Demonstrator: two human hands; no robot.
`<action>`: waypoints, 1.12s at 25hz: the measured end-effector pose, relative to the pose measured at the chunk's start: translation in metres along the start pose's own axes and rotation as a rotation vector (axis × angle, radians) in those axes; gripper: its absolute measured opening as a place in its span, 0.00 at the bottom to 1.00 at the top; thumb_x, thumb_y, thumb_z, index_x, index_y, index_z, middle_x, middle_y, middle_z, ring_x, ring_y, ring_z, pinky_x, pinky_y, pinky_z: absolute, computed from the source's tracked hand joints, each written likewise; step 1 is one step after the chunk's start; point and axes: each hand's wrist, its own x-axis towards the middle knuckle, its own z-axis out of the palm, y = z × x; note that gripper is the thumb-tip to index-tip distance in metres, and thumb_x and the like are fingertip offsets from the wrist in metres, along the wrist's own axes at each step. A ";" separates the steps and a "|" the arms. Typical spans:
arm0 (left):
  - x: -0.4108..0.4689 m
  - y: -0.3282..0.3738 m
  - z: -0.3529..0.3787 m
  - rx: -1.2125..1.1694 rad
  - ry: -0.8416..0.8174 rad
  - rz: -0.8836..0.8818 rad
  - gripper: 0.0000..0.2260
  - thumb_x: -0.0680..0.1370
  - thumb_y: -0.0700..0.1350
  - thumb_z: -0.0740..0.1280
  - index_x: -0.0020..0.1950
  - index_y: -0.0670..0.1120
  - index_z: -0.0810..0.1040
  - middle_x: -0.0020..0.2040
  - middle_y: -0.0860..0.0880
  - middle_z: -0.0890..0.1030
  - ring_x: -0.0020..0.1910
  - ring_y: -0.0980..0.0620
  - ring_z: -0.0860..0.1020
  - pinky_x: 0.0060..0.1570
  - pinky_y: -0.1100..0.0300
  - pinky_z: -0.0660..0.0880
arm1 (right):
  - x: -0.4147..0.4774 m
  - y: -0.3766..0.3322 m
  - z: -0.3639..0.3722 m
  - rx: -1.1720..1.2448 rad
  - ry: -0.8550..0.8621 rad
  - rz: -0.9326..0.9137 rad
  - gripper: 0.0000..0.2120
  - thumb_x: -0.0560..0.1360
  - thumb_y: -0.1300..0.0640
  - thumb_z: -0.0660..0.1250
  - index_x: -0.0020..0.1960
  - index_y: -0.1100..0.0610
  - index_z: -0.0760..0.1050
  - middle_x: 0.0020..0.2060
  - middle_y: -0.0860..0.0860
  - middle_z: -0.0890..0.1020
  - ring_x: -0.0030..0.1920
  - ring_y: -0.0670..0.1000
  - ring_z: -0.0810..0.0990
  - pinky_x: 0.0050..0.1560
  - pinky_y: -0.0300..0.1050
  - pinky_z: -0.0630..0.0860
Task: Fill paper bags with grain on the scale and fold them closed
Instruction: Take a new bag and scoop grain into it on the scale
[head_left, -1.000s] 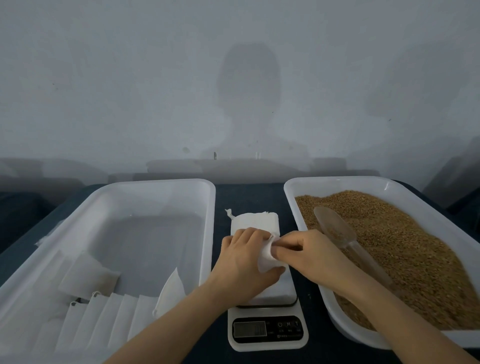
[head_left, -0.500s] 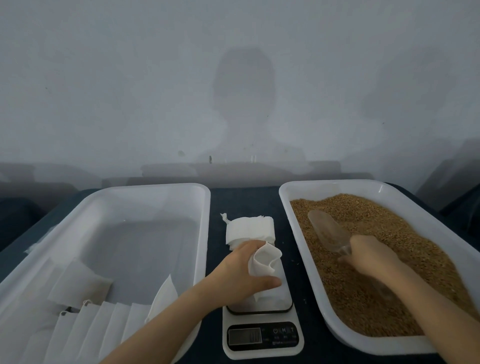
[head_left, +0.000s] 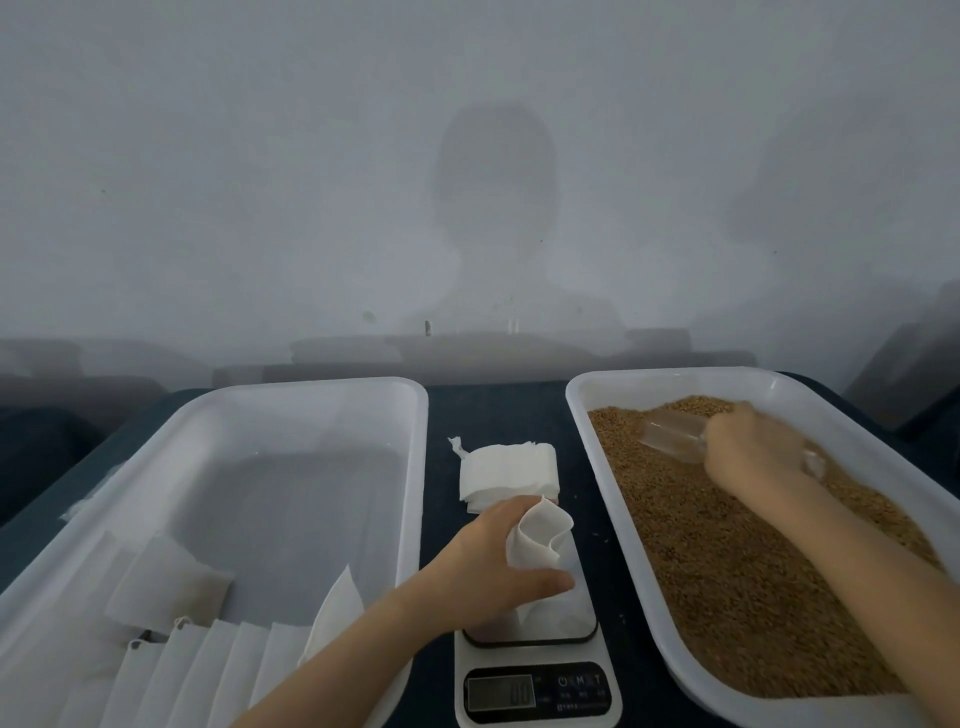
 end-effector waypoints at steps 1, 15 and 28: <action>0.000 0.000 0.000 -0.004 -0.006 -0.003 0.28 0.71 0.55 0.73 0.67 0.61 0.64 0.58 0.62 0.71 0.56 0.58 0.73 0.54 0.65 0.73 | 0.003 -0.007 -0.001 -0.005 0.005 0.000 0.19 0.75 0.58 0.66 0.64 0.58 0.71 0.53 0.54 0.74 0.51 0.56 0.77 0.46 0.47 0.73; 0.004 -0.001 -0.001 0.024 -0.009 0.027 0.28 0.72 0.53 0.73 0.68 0.60 0.64 0.58 0.61 0.71 0.55 0.59 0.73 0.54 0.68 0.71 | 0.009 0.006 0.033 0.584 -0.117 -0.191 0.12 0.77 0.49 0.64 0.58 0.50 0.79 0.45 0.50 0.83 0.47 0.53 0.82 0.51 0.50 0.78; 0.005 -0.005 -0.002 -0.005 0.020 0.032 0.25 0.71 0.54 0.73 0.63 0.63 0.65 0.55 0.63 0.72 0.53 0.61 0.74 0.48 0.70 0.73 | -0.050 0.060 0.005 0.665 -0.066 -0.376 0.16 0.73 0.51 0.68 0.59 0.37 0.73 0.49 0.44 0.79 0.48 0.47 0.78 0.50 0.47 0.76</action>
